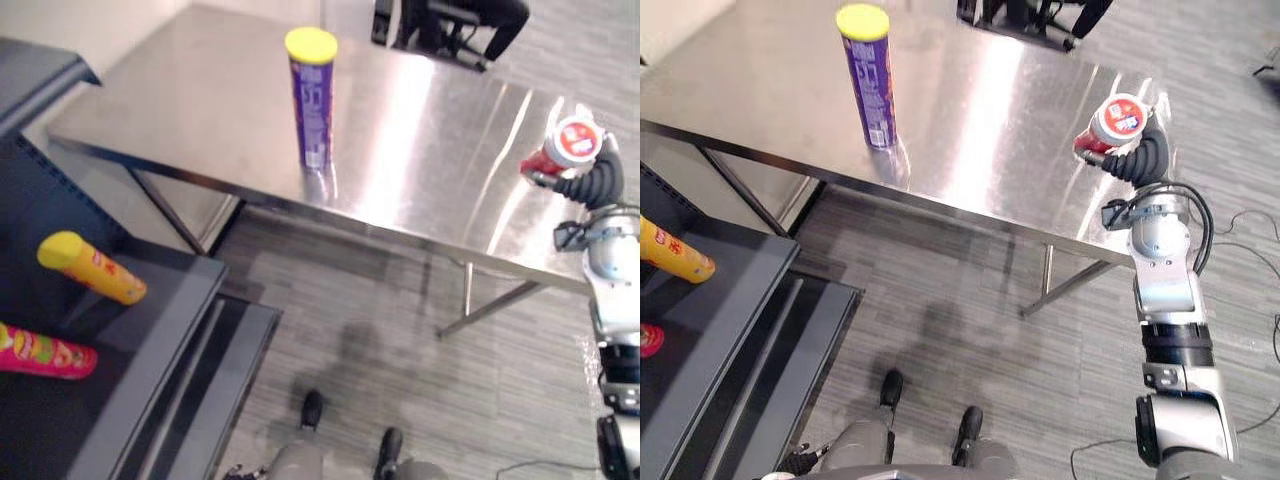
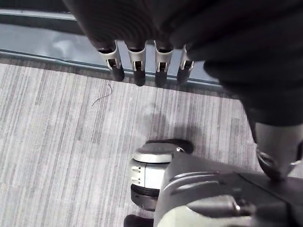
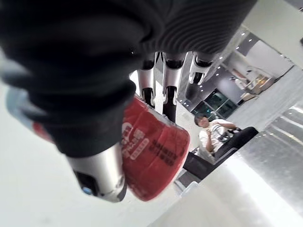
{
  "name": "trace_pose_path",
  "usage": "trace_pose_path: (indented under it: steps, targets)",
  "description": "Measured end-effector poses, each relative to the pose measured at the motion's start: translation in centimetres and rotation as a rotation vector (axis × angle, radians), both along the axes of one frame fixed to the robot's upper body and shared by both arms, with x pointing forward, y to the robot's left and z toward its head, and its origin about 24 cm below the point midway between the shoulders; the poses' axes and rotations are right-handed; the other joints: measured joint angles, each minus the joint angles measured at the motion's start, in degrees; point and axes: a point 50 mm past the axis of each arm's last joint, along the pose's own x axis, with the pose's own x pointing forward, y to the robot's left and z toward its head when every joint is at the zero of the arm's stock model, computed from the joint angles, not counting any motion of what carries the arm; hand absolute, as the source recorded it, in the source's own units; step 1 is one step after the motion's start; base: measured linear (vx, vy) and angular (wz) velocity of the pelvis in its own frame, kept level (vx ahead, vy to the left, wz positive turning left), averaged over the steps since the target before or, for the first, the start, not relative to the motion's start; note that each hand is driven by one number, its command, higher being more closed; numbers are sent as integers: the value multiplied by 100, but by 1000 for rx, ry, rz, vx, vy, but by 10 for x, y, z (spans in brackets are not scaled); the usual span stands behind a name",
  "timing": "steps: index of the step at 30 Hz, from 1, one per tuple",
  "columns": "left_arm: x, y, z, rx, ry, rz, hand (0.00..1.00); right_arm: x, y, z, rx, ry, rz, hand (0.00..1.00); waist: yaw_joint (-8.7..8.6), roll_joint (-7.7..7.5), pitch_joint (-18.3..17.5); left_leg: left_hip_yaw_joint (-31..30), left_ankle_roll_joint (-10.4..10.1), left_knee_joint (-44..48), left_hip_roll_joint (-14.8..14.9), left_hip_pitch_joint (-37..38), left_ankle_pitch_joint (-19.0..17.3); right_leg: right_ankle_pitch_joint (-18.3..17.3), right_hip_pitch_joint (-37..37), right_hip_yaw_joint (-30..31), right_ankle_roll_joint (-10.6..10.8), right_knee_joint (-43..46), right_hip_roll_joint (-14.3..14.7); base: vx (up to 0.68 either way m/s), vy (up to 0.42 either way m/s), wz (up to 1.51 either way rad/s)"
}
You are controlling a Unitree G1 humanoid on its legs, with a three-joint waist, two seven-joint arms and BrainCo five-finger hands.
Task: Put the gum and the chips on the shelf.
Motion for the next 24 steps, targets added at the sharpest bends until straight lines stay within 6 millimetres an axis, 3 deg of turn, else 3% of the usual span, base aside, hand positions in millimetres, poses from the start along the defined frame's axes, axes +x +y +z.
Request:
trace_pose_path:
  steps: [2, 6, 13, 17, 24]
  targets:
    - [-10, 0, -2, -7, 27, 5, 0, -7, 10, -14, 13, 32, 63, 100, -96, 33, -165, -100, 1, 0, -25, 129, -6, -75, 165, -78, 30, 9, -36, 3, 0, 23]
    - [-18, -3, -4, -32, 62, 6, 0, -18, 31, -44, 75, 116, 170, 100, -108, 121, -414, -92, 23, 0, -37, 139, -23, -86, 177, -92, 37, 9, -55, 0, 3, 3]
    - [-22, -9, -6, -56, 82, 0, 0, -53, 72, -130, 223, 412, 282, 100, -123, 305, -517, -88, 37, 1, -81, 219, -44, -92, 276, -93, 46, 1, -97, 16, 2, 0]
    - [-22, -10, -7, -59, 86, 0, 0, -64, 78, -148, 168, 482, 245, 100, -159, 358, -552, -74, 40, 1, -81, 228, -62, -100, 275, -67, 57, 0, -98, 9, -3, -1]
    - [-25, -11, -7, -56, 95, 2, 0, -89, 81, -179, -87, 620, 151, 100, -241, 391, -572, -65, 41, 2, -79, 259, -105, -117, 320, -56, 77, -13, -91, 28, -10, 0]
